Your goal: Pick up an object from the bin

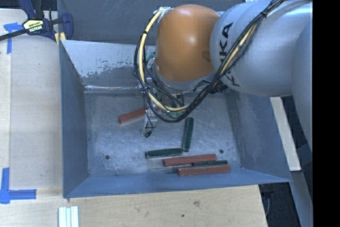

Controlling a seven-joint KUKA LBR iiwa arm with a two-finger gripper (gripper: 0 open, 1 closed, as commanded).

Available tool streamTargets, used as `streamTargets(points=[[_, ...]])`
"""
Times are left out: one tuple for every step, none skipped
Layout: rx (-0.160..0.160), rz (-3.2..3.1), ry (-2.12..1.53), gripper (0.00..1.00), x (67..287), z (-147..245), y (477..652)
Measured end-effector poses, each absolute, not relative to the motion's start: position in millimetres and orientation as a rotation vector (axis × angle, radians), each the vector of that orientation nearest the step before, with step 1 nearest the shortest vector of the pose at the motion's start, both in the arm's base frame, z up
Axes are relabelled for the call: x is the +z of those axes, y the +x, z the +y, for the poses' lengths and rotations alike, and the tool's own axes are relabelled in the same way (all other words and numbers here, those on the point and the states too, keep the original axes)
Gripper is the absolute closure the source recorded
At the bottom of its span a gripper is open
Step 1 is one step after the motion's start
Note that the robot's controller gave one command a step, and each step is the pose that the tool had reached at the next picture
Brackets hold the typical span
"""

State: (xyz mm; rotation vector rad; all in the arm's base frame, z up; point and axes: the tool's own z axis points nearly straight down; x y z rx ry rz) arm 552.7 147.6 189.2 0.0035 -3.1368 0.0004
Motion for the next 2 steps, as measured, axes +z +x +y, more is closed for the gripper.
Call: streamTargets(points=[[0.002, -3.129, 0.237, 0.00, 66.2, 119.0, 593.8], [-0.002, -3.137, 0.237, 1.00, 71.5, 121.0, 595.8]])
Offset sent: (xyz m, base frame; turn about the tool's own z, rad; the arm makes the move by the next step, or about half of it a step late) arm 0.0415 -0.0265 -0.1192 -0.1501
